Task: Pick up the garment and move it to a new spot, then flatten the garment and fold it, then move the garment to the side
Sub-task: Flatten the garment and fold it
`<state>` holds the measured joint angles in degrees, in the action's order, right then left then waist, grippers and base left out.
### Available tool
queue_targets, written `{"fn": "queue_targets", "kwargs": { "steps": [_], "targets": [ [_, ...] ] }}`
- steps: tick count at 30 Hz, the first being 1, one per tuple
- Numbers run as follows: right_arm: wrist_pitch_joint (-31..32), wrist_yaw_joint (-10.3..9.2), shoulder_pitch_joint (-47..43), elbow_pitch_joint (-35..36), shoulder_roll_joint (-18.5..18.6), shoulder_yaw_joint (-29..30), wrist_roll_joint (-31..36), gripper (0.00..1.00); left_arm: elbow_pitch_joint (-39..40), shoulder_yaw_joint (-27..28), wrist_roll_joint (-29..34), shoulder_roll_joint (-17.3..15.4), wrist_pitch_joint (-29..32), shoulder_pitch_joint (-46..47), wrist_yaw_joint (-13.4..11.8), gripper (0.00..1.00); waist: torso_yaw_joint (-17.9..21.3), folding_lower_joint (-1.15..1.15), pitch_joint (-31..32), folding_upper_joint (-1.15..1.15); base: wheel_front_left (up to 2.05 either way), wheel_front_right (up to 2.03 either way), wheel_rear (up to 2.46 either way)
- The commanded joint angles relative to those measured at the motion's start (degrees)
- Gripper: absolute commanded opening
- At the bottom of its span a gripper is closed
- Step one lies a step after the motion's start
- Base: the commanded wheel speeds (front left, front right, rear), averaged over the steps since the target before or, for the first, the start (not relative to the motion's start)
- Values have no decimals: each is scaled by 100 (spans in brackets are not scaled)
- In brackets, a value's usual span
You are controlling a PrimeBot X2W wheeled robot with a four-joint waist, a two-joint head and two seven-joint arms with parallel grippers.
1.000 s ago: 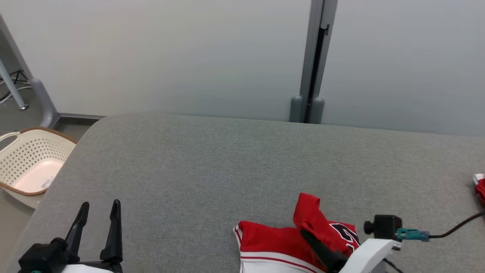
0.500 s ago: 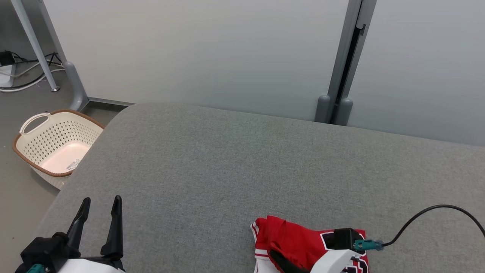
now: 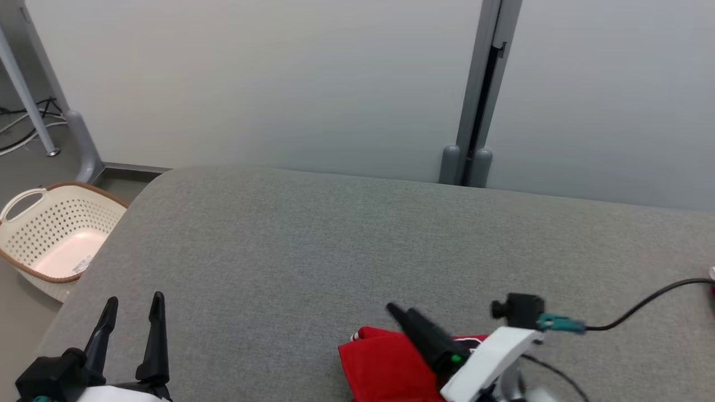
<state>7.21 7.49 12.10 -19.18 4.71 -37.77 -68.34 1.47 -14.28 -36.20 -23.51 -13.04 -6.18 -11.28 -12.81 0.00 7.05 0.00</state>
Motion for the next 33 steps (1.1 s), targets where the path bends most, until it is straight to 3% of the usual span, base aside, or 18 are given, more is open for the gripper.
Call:
{"fn": "queue_targets", "kwargs": {
  "steps": [1,6,10,17,23,24,26,33],
  "targets": [
    [-137,0,62,184,318,195,115,100,31,48,-26,-13,-36,-74,-56,100,153,0,48,0,0,0,0],
    [-503,0,-31,447,872,788,506,100,108,140,-27,27,-88,-198,-141,100,357,0,78,0,0,0,0],
    [-818,0,-237,235,1249,1443,1128,100,171,187,-6,28,-114,-285,-131,100,477,0,79,0,0,0,0],
    [-983,0,-476,-214,1104,2364,2077,100,239,265,45,-21,-160,-289,-133,100,527,0,60,0,0,0,0],
    [-687,0,-474,-411,623,2327,2887,100,237,228,56,43,-170,-257,-108,100,436,0,50,0,0,0,0],
    [-608,0,-492,-486,522,2281,2964,63,227,218,57,53,-171,-246,-99,100,403,0,48,0,0,0,0],
    [-456,0,-517,-669,352,2181,3107,0,221,201,68,71,-171,-232,-109,100,328,0,46,0,0,0,0],
    [167,0,-729,-1142,-19,1384,2970,0,186,204,46,34,-152,-196,-92,100,33,0,48,0,0,0,0]
  ]
}}
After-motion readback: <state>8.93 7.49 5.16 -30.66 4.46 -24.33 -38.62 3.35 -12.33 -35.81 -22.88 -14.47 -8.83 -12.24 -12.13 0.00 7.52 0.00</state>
